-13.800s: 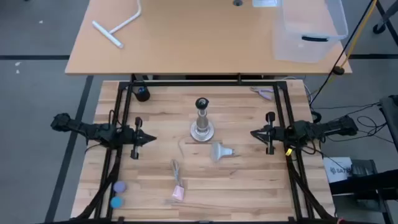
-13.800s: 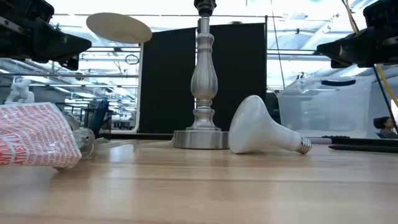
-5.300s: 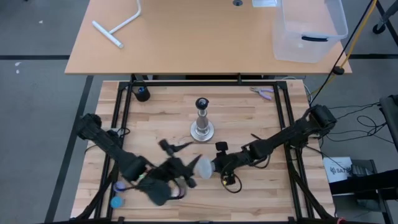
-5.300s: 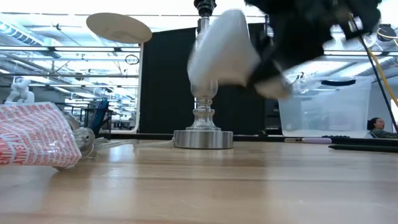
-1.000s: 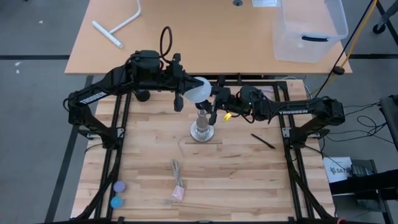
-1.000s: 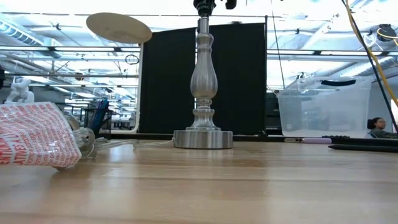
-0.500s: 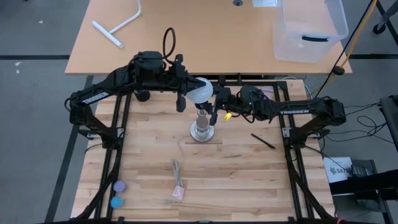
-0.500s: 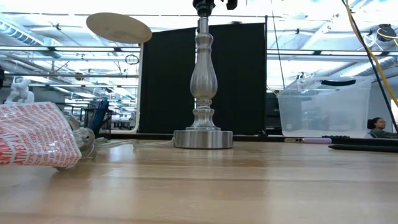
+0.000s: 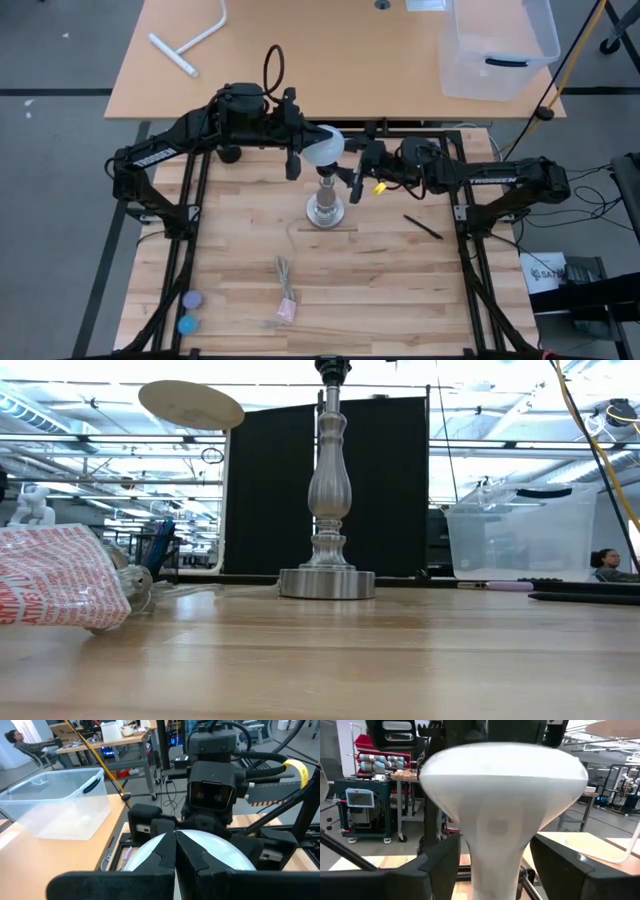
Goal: Screw lightbulb
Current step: Insert the lightbulb into the lamp
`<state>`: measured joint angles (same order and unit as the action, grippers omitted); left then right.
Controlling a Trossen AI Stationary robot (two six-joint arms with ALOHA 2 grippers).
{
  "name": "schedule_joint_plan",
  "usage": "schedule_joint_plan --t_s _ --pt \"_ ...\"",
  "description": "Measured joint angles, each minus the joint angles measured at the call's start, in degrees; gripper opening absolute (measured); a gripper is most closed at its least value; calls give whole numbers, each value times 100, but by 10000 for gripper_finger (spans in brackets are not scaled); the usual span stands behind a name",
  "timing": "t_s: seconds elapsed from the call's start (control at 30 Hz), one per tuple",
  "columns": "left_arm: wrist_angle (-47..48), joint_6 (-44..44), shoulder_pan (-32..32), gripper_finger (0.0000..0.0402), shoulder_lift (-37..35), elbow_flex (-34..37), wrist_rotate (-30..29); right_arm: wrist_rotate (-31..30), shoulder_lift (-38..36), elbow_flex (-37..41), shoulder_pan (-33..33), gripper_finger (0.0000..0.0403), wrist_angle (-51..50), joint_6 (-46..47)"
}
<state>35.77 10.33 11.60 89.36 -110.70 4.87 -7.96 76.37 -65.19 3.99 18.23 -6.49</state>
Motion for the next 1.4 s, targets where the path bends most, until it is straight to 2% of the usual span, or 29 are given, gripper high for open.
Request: schedule_joint_plan --t_s 0.53,0.9,1.4 --pt "25 -92 0 0 2 8 21 -130 -51 -13 -216 236 -408 -301" --pt "-67 -107 7 0 7 8 -27 -151 -318 -11 -240 236 -1085 -320" --pt "-224 -107 -21 0 160 5 -19 -359 -341 0 -426 235 -1349 -510"
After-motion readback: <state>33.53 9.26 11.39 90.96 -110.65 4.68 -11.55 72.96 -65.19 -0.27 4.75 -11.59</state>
